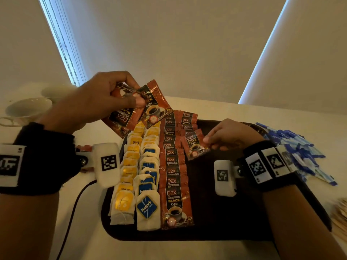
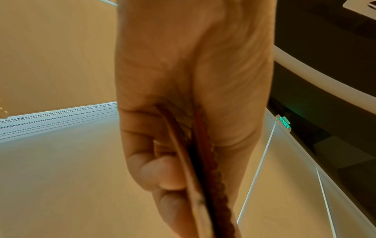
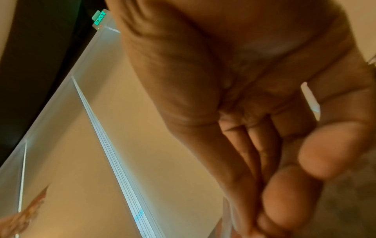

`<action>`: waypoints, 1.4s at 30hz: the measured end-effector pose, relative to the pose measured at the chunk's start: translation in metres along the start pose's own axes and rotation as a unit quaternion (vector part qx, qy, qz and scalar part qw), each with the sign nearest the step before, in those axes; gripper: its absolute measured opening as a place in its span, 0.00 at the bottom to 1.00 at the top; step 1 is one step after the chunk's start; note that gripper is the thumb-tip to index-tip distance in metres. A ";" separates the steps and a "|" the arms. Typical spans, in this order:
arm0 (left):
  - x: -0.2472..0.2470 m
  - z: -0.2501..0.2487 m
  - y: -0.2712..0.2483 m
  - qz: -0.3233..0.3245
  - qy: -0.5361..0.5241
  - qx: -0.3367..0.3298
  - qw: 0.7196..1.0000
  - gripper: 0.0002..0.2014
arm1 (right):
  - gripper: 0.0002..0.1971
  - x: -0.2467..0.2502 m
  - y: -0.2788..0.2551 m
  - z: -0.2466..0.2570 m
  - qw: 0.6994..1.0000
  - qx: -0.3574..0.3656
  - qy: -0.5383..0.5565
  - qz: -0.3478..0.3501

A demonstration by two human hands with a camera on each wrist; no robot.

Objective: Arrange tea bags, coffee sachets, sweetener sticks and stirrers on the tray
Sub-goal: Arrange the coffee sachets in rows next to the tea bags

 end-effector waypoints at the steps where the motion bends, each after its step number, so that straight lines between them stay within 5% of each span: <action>1: -0.001 0.000 0.000 0.002 0.002 0.000 1.000 0.16 | 0.03 -0.003 0.001 -0.002 1.000 -0.010 -0.012 0.010; 8: -0.001 0.000 0.000 0.002 -0.004 0.005 1.000 0.16 | 0.03 -0.009 0.003 -0.010 0.998 -0.042 -0.015 0.048; 22: -0.006 -0.002 0.001 0.011 -0.013 0.010 1.000 0.19 | 0.06 -0.004 0.004 -0.008 0.999 -0.027 0.001 0.019; 27: -0.010 -0.003 0.001 0.019 -0.012 0.008 1.000 0.14 | 0.10 0.019 -0.021 0.032 0.988 0.137 0.018 -0.073; 32: -0.023 -0.009 0.001 0.053 -0.007 0.003 0.999 0.13 | 0.11 0.019 -0.074 0.082 0.945 0.307 0.083 -0.076; 42: -0.039 -0.020 -0.002 0.108 -0.009 -0.020 0.994 0.13 | 0.04 0.002 -0.070 0.086 0.941 0.320 0.092 -0.059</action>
Point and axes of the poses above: each hand's wrist, its own y-axis towards the middle knuckle, its own x-axis out of the back of the hand, z = x × y, the point moved 8 cm from there along y, towards the middle knuckle, and after that the axes turned 5 degrees about z, right-handed, at the moved point
